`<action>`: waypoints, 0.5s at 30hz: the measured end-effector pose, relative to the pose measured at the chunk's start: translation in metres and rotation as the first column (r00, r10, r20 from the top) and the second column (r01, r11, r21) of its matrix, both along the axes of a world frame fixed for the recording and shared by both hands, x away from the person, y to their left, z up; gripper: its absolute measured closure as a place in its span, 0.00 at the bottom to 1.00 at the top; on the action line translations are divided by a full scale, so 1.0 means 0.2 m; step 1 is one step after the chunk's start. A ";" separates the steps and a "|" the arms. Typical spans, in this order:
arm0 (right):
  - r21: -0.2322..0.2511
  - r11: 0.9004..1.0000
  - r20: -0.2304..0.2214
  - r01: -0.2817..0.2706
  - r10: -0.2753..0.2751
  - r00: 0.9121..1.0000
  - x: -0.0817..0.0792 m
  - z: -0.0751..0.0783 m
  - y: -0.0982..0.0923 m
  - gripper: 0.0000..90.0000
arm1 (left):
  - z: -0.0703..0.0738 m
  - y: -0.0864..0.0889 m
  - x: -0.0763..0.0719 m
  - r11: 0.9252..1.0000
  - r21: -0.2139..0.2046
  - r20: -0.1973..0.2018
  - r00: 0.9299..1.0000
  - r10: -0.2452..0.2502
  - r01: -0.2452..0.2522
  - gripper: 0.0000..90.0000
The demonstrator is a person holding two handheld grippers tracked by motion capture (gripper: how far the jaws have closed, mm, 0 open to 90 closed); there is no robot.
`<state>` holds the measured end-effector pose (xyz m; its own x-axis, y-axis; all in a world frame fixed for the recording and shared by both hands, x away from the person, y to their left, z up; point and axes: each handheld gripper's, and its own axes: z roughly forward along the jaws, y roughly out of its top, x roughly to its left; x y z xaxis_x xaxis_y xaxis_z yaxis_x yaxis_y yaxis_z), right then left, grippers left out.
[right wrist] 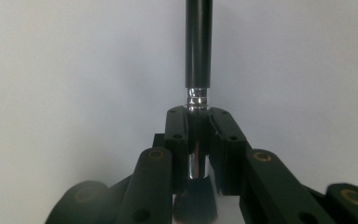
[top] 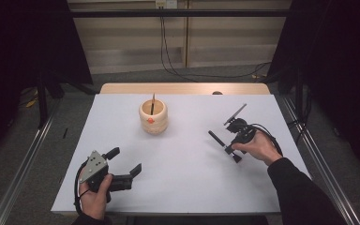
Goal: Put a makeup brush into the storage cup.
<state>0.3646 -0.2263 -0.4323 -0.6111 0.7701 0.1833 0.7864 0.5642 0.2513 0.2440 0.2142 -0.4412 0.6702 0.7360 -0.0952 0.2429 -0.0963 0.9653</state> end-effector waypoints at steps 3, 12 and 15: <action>0.034 0.999 0.039 0.005 -0.006 0.999 -0.01 0.01 -0.02 0.87 | 0.00 0.00 0.00 1.000 -0.002 0.000 1.000 0.000 0.000 0.02; 0.131 0.991 0.136 0.029 -0.047 0.990 -0.06 0.04 -0.06 0.87 | 0.00 0.00 0.00 1.000 -0.005 0.002 1.000 -0.002 0.002 0.02; 0.148 0.989 0.164 0.031 -0.055 0.985 -0.09 0.04 -0.07 0.87 | 0.00 0.01 0.00 1.000 -0.004 0.003 1.000 -0.001 0.001 0.02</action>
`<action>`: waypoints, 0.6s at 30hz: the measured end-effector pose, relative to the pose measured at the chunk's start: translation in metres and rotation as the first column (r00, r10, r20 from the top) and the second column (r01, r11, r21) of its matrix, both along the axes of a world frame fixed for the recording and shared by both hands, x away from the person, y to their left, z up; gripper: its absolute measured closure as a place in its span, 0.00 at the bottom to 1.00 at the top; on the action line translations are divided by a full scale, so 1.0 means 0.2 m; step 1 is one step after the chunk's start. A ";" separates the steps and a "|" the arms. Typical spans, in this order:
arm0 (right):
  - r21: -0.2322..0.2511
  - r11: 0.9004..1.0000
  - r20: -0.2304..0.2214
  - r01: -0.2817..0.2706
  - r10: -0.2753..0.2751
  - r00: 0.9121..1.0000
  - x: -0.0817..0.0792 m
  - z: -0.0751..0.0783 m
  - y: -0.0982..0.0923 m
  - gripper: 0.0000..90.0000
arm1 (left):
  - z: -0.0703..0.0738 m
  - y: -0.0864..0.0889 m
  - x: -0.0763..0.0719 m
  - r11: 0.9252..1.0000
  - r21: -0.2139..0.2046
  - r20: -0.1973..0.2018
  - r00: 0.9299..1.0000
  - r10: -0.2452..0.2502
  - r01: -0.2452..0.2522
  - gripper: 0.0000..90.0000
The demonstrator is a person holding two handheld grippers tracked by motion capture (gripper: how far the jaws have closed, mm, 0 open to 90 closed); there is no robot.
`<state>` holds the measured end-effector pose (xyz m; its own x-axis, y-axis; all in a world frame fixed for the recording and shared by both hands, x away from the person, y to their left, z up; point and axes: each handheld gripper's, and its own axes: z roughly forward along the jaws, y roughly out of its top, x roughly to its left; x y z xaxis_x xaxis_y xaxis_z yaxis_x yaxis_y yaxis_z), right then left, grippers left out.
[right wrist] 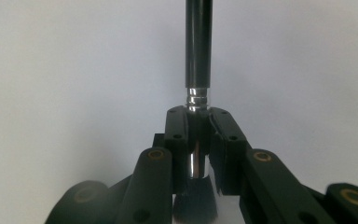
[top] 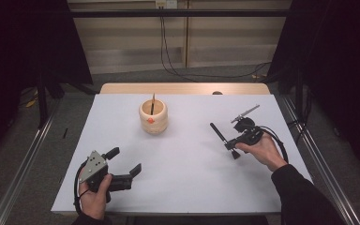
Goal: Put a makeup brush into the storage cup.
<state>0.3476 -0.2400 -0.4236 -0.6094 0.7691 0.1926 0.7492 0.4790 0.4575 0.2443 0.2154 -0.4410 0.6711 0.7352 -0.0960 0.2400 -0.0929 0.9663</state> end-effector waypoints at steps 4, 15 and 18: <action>0.047 0.999 0.058 0.007 -0.010 0.998 -0.03 0.02 -0.03 0.87 | 0.00 0.00 0.00 1.000 -0.003 -0.002 1.000 -0.001 0.001 0.02; 0.154 0.987 0.183 0.035 -0.064 0.981 -0.07 0.03 -0.09 0.87 | 0.00 0.00 0.00 1.000 -0.004 -0.001 1.000 0.000 0.000 0.02; 0.172 0.984 0.212 0.039 -0.076 0.974 -0.08 0.04 -0.11 0.87 | 0.00 0.00 0.00 1.000 -0.003 -0.002 1.000 0.001 -0.001 0.02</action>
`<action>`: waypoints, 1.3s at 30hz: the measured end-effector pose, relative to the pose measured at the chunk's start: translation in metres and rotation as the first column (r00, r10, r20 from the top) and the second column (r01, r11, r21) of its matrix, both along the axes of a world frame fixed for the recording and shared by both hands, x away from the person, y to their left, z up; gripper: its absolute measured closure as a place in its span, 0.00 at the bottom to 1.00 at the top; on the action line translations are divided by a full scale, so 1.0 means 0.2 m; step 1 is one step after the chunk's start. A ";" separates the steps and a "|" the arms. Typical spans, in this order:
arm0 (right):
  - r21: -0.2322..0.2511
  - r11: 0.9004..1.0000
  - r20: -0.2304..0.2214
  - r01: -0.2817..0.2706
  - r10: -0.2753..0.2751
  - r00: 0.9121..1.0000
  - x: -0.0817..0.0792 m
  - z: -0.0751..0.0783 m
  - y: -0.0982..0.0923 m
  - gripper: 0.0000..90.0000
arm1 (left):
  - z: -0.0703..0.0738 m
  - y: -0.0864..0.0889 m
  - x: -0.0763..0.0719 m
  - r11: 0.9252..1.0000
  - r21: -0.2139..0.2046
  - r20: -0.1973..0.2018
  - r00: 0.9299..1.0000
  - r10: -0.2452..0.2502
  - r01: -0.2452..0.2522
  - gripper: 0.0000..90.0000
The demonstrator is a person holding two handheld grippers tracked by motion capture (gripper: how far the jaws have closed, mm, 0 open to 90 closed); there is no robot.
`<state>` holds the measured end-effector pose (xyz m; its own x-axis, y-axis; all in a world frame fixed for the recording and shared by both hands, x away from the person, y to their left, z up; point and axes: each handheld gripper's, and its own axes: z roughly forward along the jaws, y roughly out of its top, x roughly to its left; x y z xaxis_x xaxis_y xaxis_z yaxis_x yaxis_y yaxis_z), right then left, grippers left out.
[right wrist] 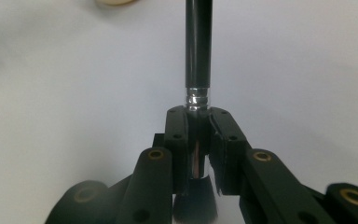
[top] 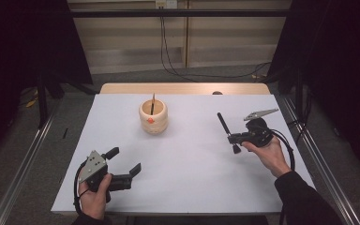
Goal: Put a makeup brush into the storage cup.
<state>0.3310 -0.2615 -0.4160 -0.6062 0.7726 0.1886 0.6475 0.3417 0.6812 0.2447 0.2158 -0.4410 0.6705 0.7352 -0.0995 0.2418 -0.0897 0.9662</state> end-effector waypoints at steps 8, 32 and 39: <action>0.064 0.998 0.072 0.020 -0.024 0.997 -0.03 0.03 -0.03 0.87 | 0.00 0.00 0.00 1.000 0.003 0.001 1.000 0.007 -0.007 0.02; 0.243 0.970 0.299 0.016 -0.090 0.950 -0.13 0.11 -0.08 0.87 | 0.00 0.00 -0.01 1.000 0.000 0.001 1.000 0.005 -0.005 0.02; 0.296 0.955 0.352 -0.012 -0.098 0.931 -0.16 0.15 -0.10 0.87 | 0.00 0.00 -0.01 1.000 -0.001 0.002 1.000 0.009 -0.009 0.02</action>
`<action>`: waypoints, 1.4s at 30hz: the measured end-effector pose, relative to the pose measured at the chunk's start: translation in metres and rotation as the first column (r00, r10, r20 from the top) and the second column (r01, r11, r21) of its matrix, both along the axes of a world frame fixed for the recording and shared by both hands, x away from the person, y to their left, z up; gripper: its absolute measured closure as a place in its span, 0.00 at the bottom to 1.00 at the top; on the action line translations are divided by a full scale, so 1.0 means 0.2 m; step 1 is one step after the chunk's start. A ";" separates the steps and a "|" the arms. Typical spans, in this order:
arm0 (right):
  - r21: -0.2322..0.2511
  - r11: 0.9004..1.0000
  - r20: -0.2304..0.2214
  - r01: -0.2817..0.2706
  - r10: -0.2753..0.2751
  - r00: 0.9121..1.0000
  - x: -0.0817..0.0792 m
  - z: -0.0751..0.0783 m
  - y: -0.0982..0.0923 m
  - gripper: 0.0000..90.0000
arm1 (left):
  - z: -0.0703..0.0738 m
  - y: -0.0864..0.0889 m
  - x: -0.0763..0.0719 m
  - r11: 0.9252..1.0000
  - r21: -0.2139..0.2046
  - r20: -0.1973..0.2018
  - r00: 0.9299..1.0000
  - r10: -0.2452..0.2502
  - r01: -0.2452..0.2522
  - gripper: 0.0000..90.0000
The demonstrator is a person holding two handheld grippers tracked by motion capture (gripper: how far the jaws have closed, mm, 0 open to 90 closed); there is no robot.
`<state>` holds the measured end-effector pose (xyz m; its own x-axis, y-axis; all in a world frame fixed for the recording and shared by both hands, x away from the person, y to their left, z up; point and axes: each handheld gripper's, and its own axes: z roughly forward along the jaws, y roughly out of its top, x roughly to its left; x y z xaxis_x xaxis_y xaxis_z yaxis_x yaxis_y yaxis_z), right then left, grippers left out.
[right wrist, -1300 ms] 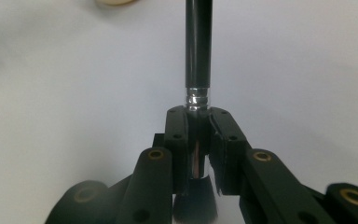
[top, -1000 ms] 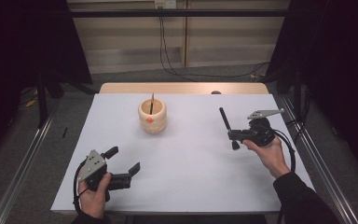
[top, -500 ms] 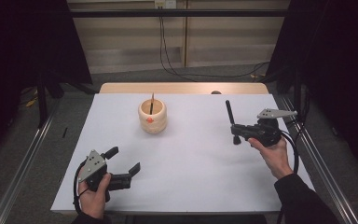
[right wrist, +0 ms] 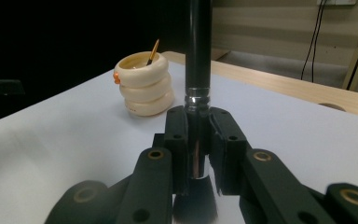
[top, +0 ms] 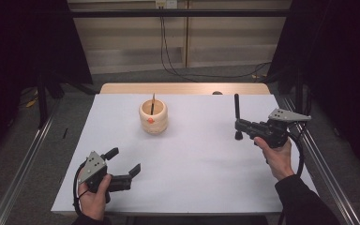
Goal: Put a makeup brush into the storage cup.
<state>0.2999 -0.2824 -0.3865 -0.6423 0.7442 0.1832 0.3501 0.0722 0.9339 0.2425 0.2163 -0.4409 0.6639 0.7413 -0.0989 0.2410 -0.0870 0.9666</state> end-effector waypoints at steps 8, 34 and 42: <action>0.025 1.000 0.022 0.009 -0.010 1.000 -0.01 0.01 -0.04 0.87 | 0.00 0.00 0.00 1.000 -0.001 0.002 1.000 -0.004 0.004 0.02; 0.004 0.996 -0.007 -0.093 0.093 0.996 -0.12 0.01 0.05 0.87 | 0.01 -0.01 -0.01 1.000 -0.003 0.012 1.000 -0.017 0.017 0.02; 0.011 0.988 -0.003 -0.153 0.153 0.988 -0.13 0.01 0.12 0.87 | 0.01 -0.01 -0.01 1.000 -0.003 0.011 1.000 -0.019 0.019 0.02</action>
<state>0.2743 -0.2579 -0.3844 -0.7477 0.6351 0.1937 0.3395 0.1149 0.9336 0.2406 0.2145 -0.4396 0.6789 0.7282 -0.0940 0.2288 -0.0881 0.9695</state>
